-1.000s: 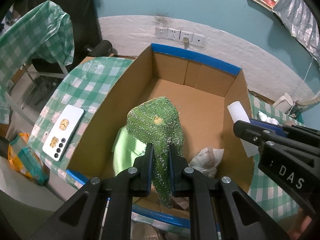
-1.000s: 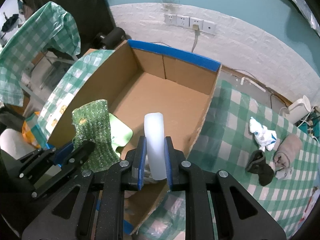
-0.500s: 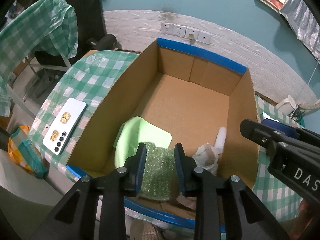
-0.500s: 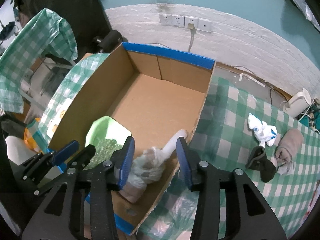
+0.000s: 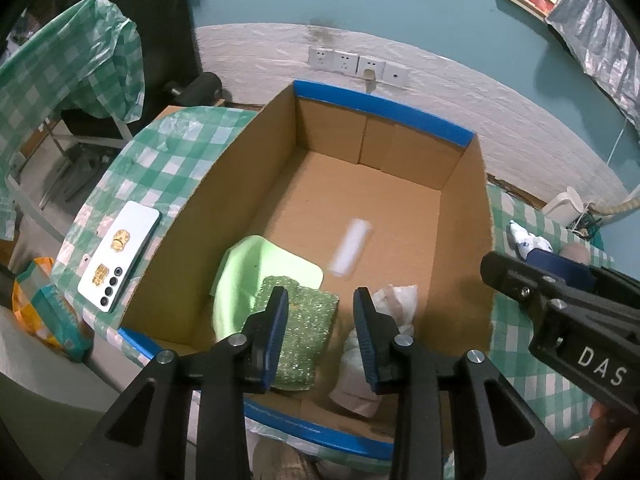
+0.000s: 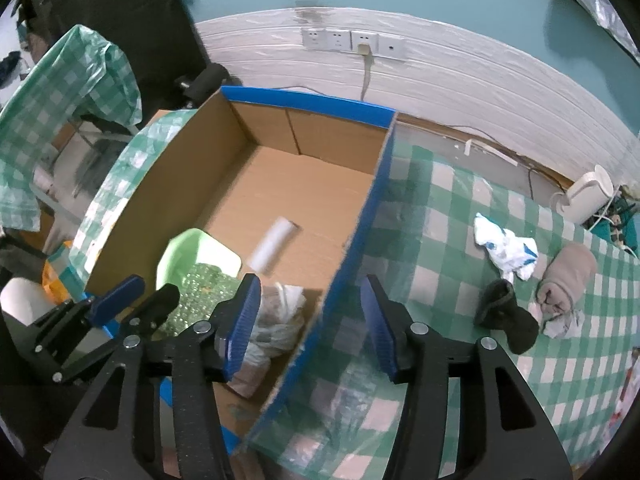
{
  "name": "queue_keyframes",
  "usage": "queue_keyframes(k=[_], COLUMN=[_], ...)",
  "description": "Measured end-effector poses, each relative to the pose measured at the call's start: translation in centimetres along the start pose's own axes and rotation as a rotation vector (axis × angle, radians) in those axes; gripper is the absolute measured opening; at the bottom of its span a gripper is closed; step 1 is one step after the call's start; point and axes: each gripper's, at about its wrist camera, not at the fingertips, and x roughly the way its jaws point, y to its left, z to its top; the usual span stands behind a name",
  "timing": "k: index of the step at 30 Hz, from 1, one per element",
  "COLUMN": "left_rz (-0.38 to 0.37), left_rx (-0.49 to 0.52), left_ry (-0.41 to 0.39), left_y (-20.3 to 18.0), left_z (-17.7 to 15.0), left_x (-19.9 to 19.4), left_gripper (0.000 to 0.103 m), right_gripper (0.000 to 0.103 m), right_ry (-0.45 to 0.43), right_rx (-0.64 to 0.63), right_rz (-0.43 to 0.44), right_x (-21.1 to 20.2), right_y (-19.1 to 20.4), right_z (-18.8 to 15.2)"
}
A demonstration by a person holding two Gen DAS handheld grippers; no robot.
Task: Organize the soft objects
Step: 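Open the right gripper to drop the foam tube while the left gripper releases the scrubber, then move both tools back from the box over the remaining items on the table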
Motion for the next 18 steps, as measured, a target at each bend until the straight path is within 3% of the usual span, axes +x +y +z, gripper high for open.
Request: queue_keyframes(k=[18], left_rz=[-0.014], left_rx=[0.085], left_ry=[-0.02], left_y=[-3.9], left_z=[-0.4], left_x=[-0.9], left_gripper=[0.034], right_gripper=[0.057], right_ry=[-0.015], right_rx=[0.071], right_rz=[-0.041], right_x=[-2.2], right_y=[-4.7], right_z=[-2.6])
